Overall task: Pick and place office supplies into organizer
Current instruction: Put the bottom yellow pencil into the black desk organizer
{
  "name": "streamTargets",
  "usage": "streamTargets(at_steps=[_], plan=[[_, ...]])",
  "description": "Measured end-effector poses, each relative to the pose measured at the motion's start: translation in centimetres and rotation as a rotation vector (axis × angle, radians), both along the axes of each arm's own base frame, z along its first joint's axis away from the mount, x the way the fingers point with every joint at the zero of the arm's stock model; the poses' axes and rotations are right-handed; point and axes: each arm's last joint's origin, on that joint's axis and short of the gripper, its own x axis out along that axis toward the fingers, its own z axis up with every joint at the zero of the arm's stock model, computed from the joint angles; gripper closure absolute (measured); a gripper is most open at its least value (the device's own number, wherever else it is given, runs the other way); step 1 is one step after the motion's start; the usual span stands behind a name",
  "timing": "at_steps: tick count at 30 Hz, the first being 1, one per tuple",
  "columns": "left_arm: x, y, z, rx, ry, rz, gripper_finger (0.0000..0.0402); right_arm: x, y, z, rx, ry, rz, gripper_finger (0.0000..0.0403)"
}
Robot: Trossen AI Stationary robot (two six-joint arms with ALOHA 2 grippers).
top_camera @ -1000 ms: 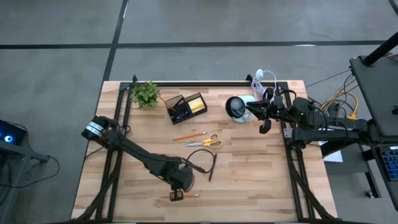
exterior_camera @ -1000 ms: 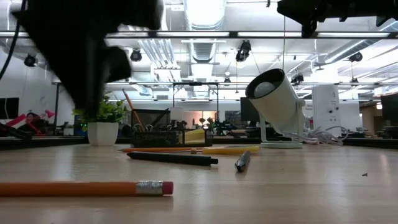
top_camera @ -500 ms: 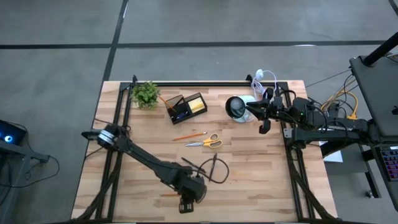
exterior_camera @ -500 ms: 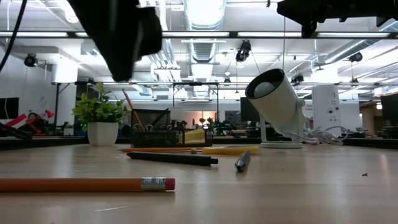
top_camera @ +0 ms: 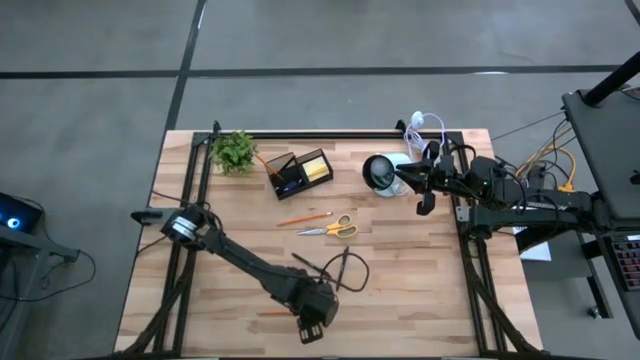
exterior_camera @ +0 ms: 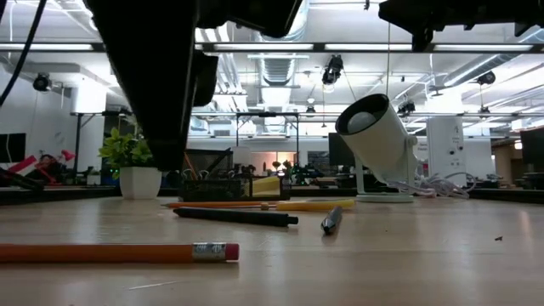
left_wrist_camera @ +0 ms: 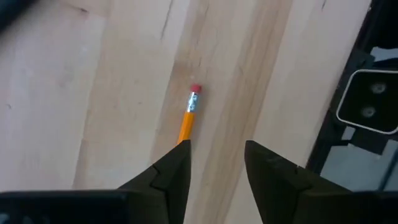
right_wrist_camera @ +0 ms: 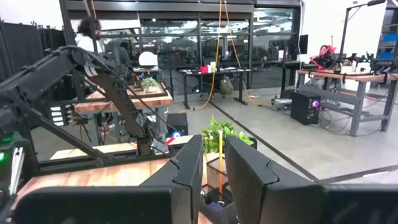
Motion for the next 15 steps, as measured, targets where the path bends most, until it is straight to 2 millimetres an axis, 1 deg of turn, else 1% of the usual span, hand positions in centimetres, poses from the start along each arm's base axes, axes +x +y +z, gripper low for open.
streamTargets(at_steps=[5, 11, 15], plan=[[0.0, 0.0, 0.1, 0.082, -0.044, 0.026, 0.0268, 0.0, 0.0, -0.3, 0.005, 0.026, 0.0, 0.0344], [-0.1, 0.1, 0.0, 0.108, -0.046, 0.025, 0.0268, 0.0, 0.0, -0.4, -0.019, 0.042, -0.003, 0.0344], [0.0, 0.0, -0.9, 0.136, -0.033, 0.017, 0.0268, 0.0, 0.0, -0.4, -0.043, 0.047, -0.006, 0.0344]])
